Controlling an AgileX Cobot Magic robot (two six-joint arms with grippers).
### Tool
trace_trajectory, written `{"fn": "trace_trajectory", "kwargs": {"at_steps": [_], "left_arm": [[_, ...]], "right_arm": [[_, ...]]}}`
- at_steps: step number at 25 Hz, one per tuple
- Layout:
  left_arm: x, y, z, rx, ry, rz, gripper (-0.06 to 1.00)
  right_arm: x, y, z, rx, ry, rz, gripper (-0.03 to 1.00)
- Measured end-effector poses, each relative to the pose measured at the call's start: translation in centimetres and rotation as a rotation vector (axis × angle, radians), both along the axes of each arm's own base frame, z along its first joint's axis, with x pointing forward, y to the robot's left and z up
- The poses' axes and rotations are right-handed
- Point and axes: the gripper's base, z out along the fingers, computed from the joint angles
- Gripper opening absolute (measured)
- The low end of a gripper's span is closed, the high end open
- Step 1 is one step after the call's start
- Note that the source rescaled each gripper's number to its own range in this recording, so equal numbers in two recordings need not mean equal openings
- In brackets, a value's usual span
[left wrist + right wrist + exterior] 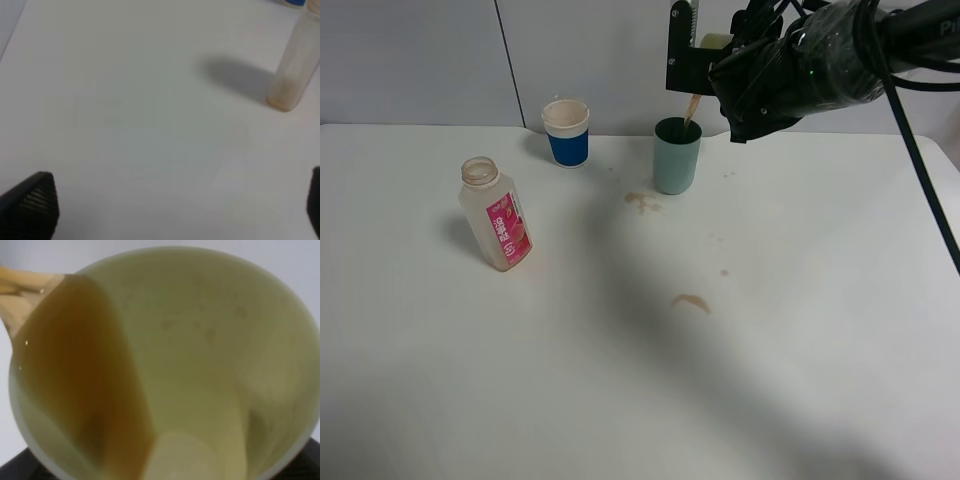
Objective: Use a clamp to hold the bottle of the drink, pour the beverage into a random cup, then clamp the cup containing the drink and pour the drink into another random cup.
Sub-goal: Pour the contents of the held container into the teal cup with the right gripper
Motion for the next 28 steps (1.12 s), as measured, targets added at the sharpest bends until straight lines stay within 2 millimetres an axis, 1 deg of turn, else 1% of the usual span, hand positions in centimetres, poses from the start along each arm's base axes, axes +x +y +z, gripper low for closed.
{"fn": "trace_trajectory", "kwargs": {"at_steps": [13, 22, 28], "left_arm": [[0.00, 0.00, 0.00, 0.000, 0.000, 0.000, 1.00], [0.00, 0.00, 0.00, 0.000, 0.000, 0.000, 1.00], [0.00, 0.00, 0.00, 0.000, 0.000, 0.000, 1.00]], "right_arm": [[0.00, -0.16, 0.09, -0.083, 0.009, 0.012, 0.00], [-0.01, -0.22, 0.13, -0.096, 0.008, 0.010, 0.00], [-0.27, 0.35, 0.11, -0.089, 0.008, 0.025, 0.00]]}}
